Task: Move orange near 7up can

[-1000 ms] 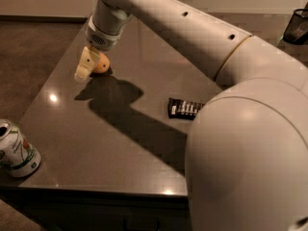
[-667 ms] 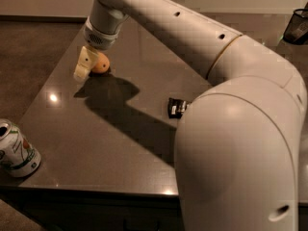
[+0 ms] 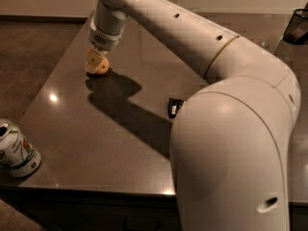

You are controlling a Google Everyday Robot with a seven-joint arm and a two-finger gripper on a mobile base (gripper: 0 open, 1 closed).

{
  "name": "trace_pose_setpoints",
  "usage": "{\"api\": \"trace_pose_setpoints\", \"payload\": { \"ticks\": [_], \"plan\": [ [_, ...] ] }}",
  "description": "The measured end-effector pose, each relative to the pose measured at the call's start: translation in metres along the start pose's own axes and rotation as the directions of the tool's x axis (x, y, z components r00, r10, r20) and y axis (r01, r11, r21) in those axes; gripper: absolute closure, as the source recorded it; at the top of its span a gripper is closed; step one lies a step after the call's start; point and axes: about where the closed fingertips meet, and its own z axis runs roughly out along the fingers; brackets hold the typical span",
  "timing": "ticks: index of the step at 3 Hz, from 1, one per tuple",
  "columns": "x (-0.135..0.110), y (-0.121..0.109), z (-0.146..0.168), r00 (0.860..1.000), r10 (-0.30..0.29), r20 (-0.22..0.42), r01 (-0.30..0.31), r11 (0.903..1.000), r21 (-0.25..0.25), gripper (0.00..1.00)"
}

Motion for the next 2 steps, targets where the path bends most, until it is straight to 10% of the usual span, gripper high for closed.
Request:
{"api": "trace_pose_setpoints", "payload": {
  "ticks": [2],
  "plan": [
    [0.027,0.024,-0.057,0.995,-0.093,0.044,0.095,0.9944,-0.046,1.00]
  ]
}}
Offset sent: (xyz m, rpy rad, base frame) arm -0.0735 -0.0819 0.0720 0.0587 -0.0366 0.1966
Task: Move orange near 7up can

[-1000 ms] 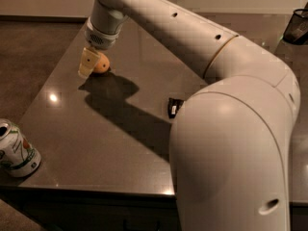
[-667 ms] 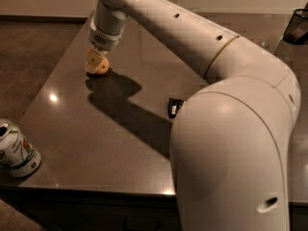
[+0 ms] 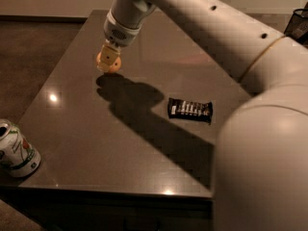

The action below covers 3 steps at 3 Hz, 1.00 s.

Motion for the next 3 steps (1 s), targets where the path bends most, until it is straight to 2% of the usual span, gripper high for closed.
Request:
{"api": "trace_pose_setpoints", "payload": {
  "ticks": [1,2,3],
  "plan": [
    [0.015,0.043,-0.032,0.993,-0.104,0.046,0.108,0.9901,-0.090,1.00],
    [0.026,0.104,-0.056,0.972,-0.201,0.122,0.223,0.9529,-0.206,1.00],
    [0.026,0.104,-0.056,0.972,-0.201,0.122,0.223,0.9529,-0.206,1.00]
  ]
}}
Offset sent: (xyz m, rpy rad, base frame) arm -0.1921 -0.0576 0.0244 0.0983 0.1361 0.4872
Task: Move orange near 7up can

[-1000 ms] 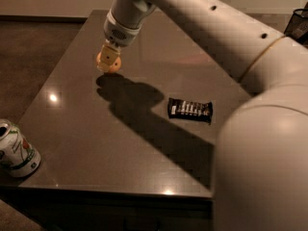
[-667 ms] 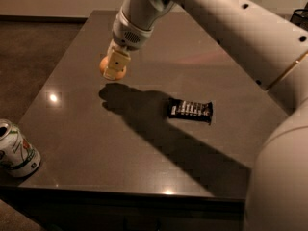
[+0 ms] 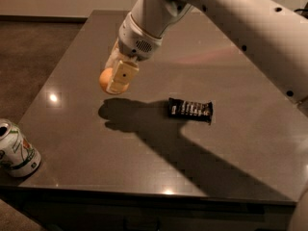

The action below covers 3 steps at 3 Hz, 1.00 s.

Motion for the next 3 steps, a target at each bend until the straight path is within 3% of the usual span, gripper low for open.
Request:
{"api": "trace_pose_setpoints", "payload": {
  "ticks": [1,2,3],
  "plan": [
    [-0.016,0.017,0.008,0.999,-0.050,0.014,0.050,0.9976,-0.048,1.00],
    [-0.042,0.055,0.024,0.989,-0.127,0.072,0.135,0.9819,-0.132,1.00],
    [-0.063,0.087,0.048,0.973,-0.193,0.129,0.216,0.9567,-0.195,1.00]
  ]
}}
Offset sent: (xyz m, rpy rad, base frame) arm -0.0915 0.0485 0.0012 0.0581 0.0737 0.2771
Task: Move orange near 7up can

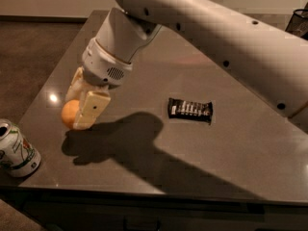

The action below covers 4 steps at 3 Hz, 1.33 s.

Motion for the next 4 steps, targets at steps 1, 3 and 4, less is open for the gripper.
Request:
{"api": "trace_pose_setpoints", "payload": {
  "ticks": [1,3,4],
  "plan": [
    [-0.017,0.013,0.025,0.998,-0.060,0.011,0.061,0.9973,-0.040,1.00],
    [-0.018,0.016,0.050,0.996,-0.094,-0.013,0.093,0.9946,-0.047,0.85],
    [-0.012,0.012,0.058,0.996,-0.085,-0.021,0.084,0.9954,-0.045,0.62]
  ]
}}
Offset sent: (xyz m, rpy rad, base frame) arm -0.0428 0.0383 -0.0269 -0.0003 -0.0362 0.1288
